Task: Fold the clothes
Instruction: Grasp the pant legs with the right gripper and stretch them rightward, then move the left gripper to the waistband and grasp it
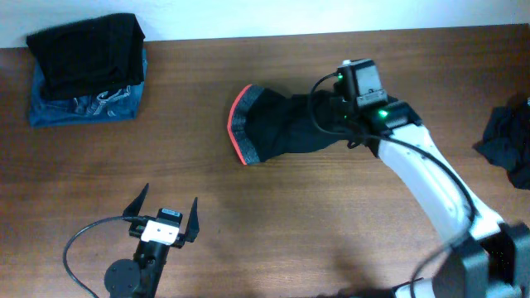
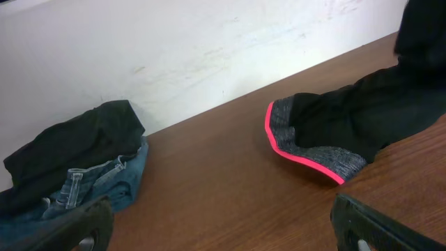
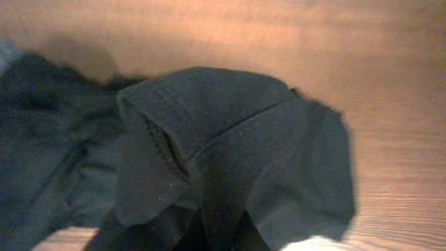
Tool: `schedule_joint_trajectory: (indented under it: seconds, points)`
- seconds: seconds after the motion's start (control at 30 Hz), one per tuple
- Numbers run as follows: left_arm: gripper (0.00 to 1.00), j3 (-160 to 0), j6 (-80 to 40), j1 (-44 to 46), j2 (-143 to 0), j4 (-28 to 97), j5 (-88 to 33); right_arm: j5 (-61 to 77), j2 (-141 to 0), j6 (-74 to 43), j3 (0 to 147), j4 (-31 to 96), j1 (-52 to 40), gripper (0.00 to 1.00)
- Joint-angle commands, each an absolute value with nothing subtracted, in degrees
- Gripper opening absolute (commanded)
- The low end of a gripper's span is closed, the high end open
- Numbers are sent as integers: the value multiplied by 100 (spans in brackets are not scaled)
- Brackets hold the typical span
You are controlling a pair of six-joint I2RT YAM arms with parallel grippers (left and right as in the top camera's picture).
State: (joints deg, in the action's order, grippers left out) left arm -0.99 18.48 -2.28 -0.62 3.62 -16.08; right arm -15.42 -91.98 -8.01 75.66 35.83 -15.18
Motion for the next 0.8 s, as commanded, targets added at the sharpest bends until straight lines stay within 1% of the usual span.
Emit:
schedule_joint_trajectory:
  seconds: [0.0,0.07,0.17,0.3,0.53,0.77]
  points:
    - [99,-78,1896,-252,-30,375,-1632,-2169,-8764,-913,7609,3629,-1424,4]
    - [99,-78,1896,-252,-30,373,-1632,-2495,-8746,-913,7609,3730,-1288,4]
    - [99,-78,1896,-252,-30,373,-1632,-2613,-8774,-915,7609,3938,-1055,4]
    - [99,-78,1896,-252,-30,373,-1632,-3124,-8774,-1022,7609,3979,-364,4]
    - [99,-78,1896,-252,-30,373,-1632,-3144,-8794,-1168,7609,3691,963,4]
    - [99,-78,1896,-252,-30,373,-1632,-3037,-9037,-1553,7607,3664,1704,4]
